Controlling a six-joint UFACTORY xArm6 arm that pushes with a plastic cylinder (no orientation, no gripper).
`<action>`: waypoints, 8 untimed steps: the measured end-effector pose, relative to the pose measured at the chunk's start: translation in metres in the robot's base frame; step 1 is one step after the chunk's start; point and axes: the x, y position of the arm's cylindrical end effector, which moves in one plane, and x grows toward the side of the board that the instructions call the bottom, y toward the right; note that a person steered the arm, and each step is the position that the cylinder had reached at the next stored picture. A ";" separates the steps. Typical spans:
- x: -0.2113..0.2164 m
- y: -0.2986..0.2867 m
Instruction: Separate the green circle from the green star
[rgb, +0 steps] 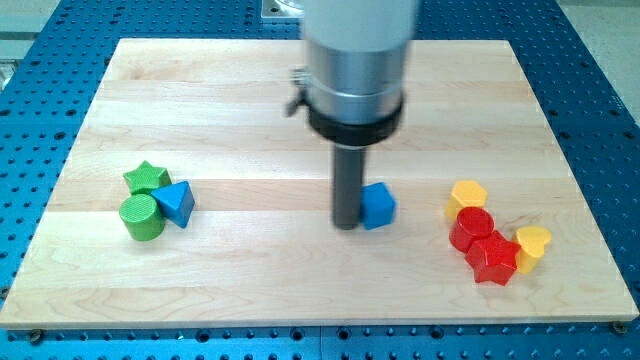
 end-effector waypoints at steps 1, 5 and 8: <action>-0.008 0.055; -0.138 -0.289; 0.001 -0.171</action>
